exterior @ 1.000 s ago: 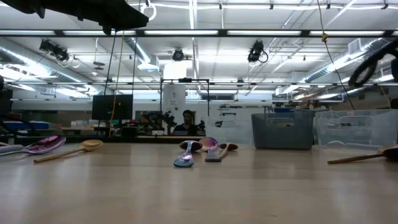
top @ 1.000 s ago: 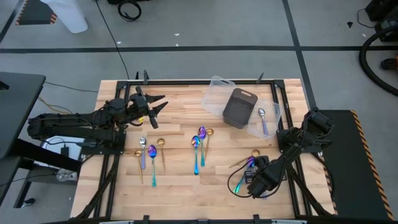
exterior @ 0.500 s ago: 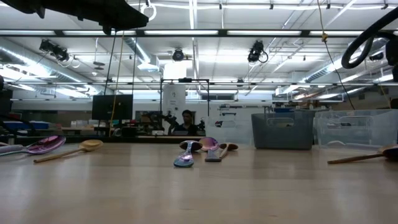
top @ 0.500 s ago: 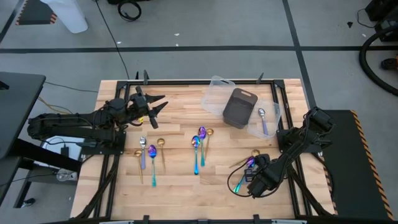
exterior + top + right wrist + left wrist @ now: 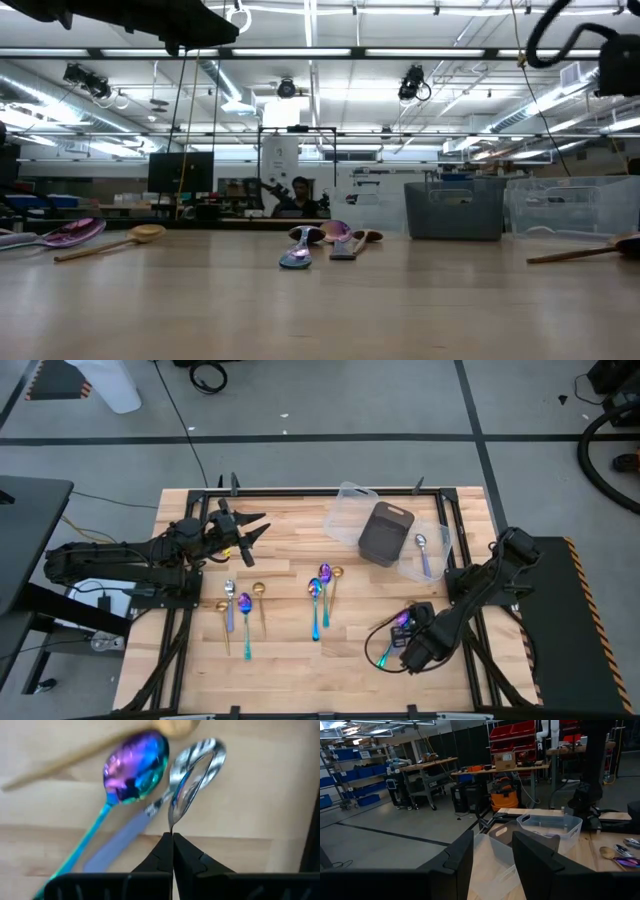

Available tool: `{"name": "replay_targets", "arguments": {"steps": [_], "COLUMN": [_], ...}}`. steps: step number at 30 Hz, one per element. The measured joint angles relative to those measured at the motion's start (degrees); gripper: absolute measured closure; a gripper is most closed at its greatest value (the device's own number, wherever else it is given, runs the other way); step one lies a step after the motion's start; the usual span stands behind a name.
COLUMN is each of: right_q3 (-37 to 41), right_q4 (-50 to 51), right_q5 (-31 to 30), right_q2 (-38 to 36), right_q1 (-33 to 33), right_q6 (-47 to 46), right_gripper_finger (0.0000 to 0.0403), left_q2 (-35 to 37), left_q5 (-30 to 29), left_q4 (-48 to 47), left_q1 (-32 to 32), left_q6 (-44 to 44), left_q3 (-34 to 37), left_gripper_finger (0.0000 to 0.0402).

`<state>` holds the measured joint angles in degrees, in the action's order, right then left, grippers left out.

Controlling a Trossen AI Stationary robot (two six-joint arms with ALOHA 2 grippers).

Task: Sort silverware by color (type)
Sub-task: Put the purple spoon into the right transparent bin

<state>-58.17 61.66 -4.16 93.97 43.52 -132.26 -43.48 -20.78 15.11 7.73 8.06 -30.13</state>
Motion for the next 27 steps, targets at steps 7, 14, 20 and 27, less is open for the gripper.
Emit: {"name": "replay_targets", "arguments": {"steps": [7, 14, 20, 27], "right_q3": [0.0, 0.0, 0.0, 0.0], "right_q4": [6.6, 13.6, 17.3, 22.5], "right_q5": [-6.1, -11.7, -16.8, -19.1], "right_q2": [-5.4, -12.1, -16.7, -20.6], "right_q1": [-2.1, -6.8, -12.6, -21.0], "right_q6": [1.5, 5.5, 11.5, 20.2], "right_gripper_finger": [0.0396, 0.0396, 0.0396, 0.0396], "left_q2": [0.0, 0.0, 0.0, 0.0], "left_q5": [0.0, 0.0, 0.0, 0.5], "left_q4": [0.0, 0.0, 0.0, -3.7], "left_q1": [0.0, 0.0, 0.0, 0.0], "left_q6": [0.0, 0.0, 0.0, -4.5], "left_q3": [0.0, 0.0, 0.0, 0.0], "left_gripper_finger": [0.0260, 0.0260, 0.0260, 0.0260]}}
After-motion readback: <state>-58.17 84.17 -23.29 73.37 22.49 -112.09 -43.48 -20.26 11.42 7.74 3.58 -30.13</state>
